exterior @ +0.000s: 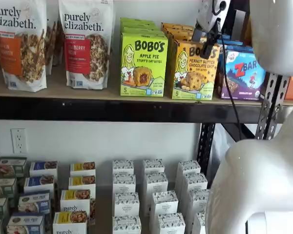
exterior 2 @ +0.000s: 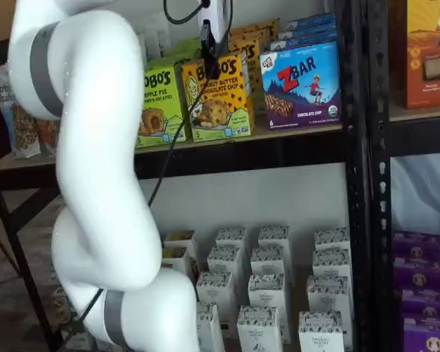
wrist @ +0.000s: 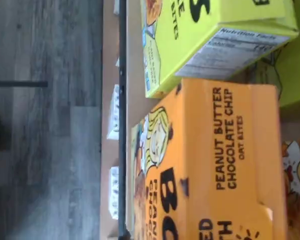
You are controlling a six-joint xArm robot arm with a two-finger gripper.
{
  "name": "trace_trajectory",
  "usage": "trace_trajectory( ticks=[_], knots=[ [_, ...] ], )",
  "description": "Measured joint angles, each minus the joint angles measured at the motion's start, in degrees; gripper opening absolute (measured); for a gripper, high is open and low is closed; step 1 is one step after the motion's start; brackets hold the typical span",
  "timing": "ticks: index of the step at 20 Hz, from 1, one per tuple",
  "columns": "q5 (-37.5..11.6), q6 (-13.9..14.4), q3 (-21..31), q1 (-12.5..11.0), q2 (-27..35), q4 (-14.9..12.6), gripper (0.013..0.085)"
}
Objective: Pick up the orange box on the top shelf, the fifth box from the left
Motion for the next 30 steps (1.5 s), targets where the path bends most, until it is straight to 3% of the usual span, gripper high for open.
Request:
trace_trajectory(
  ticks=[14,30],
  knots=[
    [3.5,2.3,-2.3,3.5,2.4,-7.1,0.0850],
    [6.1,2.6,-2.7,4.0,3.3,-9.1,0.0850]
  ],
)
